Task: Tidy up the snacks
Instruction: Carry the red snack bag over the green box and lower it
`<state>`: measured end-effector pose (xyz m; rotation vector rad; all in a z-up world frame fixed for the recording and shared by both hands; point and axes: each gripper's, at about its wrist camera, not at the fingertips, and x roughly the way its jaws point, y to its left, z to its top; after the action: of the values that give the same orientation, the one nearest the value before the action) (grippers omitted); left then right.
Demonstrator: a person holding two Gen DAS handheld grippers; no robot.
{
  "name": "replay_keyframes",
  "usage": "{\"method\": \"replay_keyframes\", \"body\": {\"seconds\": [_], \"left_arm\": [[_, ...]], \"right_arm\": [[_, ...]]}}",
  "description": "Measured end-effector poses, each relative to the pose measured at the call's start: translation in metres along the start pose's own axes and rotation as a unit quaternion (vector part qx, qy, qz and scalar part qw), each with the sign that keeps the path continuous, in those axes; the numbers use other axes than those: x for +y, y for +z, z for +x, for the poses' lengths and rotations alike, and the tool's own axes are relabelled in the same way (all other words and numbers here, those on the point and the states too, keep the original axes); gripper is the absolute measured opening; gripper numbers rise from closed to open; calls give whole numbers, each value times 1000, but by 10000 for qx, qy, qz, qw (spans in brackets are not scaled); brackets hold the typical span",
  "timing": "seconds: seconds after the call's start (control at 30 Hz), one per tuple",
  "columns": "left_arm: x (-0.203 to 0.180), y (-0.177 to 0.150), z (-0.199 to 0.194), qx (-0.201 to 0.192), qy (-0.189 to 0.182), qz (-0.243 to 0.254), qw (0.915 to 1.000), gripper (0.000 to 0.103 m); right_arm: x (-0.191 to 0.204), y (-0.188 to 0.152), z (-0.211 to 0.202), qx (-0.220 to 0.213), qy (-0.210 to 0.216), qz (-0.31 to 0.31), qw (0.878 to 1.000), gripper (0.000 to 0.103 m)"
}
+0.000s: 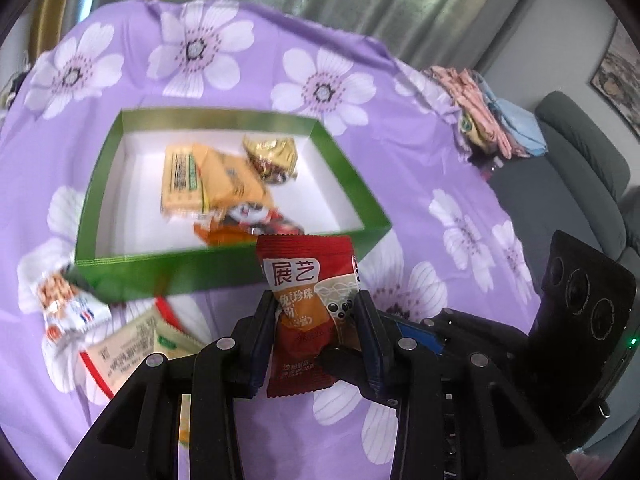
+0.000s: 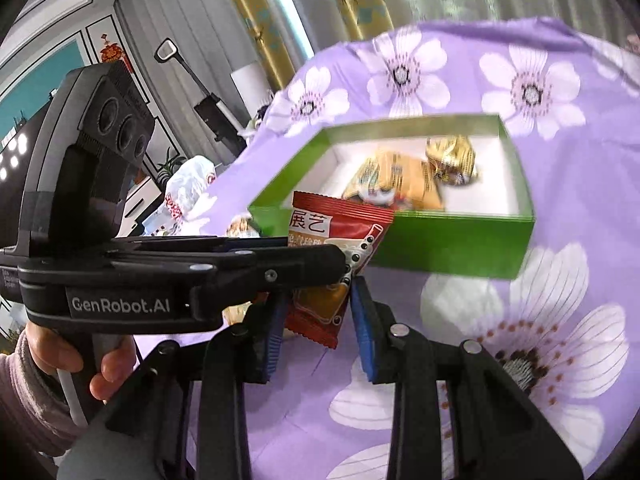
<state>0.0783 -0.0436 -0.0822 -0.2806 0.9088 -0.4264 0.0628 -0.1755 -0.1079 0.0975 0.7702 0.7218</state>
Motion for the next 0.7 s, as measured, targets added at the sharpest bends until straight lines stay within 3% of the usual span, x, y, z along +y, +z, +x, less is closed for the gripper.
{"method": "replay_keyframes", "body": {"seconds": [0.3,0.7], "left_arm": [[1,36,4,-251,81,115,9996,39],[32,71,38,-167,190,-138,9996,39]], "right_arm": [[-9,35,3,-285,-51,-181,9994,32],[-33,68,42,-144,-69,-175,9997,32]]}}
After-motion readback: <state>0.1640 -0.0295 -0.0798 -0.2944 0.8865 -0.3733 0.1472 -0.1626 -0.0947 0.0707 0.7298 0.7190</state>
